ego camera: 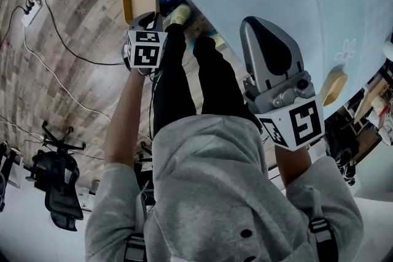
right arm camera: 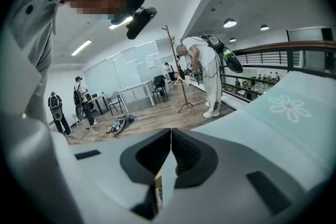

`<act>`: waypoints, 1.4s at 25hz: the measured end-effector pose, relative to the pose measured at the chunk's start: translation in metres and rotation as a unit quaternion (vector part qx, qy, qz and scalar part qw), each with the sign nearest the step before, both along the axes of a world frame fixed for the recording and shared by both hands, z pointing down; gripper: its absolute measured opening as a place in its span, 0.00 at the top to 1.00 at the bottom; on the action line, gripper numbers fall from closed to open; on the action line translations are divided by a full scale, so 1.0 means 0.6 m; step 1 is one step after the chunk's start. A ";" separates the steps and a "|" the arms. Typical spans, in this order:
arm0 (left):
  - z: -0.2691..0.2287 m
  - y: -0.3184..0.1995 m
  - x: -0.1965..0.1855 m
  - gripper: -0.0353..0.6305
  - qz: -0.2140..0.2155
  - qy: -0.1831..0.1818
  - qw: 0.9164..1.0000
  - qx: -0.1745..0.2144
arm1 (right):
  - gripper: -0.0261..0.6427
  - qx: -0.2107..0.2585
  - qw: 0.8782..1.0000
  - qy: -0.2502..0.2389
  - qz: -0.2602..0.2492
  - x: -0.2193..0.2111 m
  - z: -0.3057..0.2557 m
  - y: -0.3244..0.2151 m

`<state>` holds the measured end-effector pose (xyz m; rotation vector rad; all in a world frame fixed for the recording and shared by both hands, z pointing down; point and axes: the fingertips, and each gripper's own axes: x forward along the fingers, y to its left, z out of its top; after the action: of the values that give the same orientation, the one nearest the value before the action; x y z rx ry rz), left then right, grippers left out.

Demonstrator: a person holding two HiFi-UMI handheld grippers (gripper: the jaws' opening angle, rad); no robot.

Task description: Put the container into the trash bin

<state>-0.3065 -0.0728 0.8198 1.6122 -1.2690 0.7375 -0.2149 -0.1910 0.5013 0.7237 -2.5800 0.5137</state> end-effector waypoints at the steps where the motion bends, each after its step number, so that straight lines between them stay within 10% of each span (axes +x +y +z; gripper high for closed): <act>1: 0.005 -0.001 0.002 0.89 0.001 0.000 1.000 -0.002 | 0.92 -0.002 1.000 0.001 0.003 0.001 0.003 -0.002; 20: 0.023 -0.020 -0.010 0.84 0.010 -0.008 1.000 -0.014 | 0.92 0.001 1.000 -0.001 0.030 0.023 0.014 -0.012; 35: -0.162 -0.087 -0.079 0.83 -0.022 -0.027 0.998 0.049 | 0.92 0.078 0.994 -0.027 0.070 0.060 -0.099 -0.020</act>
<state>-0.3538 -0.1250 0.7228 1.6465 -1.3932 0.7046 -0.1791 -0.2028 0.4418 0.9615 -2.6546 0.3816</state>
